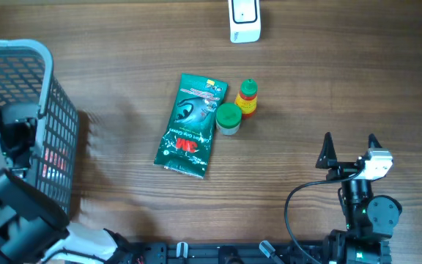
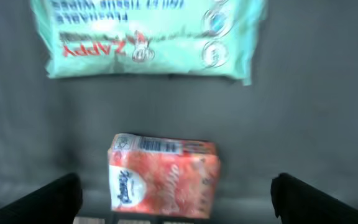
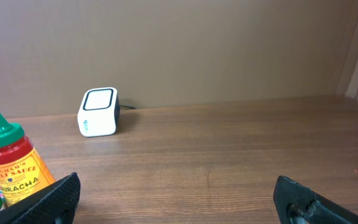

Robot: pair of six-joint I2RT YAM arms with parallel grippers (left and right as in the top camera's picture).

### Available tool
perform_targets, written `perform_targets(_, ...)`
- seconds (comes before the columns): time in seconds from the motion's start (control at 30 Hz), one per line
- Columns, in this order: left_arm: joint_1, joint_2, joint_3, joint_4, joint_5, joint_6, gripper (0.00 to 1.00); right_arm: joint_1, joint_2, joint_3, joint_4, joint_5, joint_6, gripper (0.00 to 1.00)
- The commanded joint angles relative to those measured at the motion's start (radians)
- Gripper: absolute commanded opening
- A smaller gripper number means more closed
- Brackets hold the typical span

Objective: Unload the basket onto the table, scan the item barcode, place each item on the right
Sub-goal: 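Grasp small orange-white box in basket with left gripper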

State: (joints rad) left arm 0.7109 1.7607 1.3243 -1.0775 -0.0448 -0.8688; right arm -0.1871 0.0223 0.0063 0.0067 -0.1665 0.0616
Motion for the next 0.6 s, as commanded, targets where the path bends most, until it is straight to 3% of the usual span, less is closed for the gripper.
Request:
perform_targets(0.0, 0.005, 0.058, -0.059, 0.032, 0.034, 0.031, 1.0, -0.003, -0.006, -0.001, 0.003, 0.013, -0.009, 1.0)
perform_targets(0.17, 0.005, 0.072, -0.196, 0.217, 0.056, 0.024, 1.0, -0.003, -0.005, -0.001, 0.003, 0.013, -0.009, 1.0)
perform_targets(0.27, 0.005, 0.072, -0.23, 0.252, 0.056, 0.025, 0.97, -0.003, -0.006, -0.001, 0.003, 0.013, -0.009, 1.0)
perform_targets(0.33, 0.005, 0.072, -0.23, 0.234, 0.056, 0.025, 0.71, -0.003, -0.006, -0.001, 0.003, 0.013, -0.009, 1.0)
perform_targets(0.4, 0.005, 0.067, -0.23, 0.233, 0.056, 0.025, 0.56, -0.003, -0.006, -0.001, 0.003, 0.013, -0.009, 1.0)
perform_targets(0.47, 0.005, 0.041, -0.227, 0.232, 0.057, 0.025, 0.49, -0.003, -0.006, -0.001, 0.003, 0.013, -0.009, 1.0)
perform_targets(0.57, 0.005, -0.035, -0.183, 0.195, 0.056, 0.025, 0.47, -0.003, -0.006, -0.001, 0.003, 0.013, -0.009, 1.0)
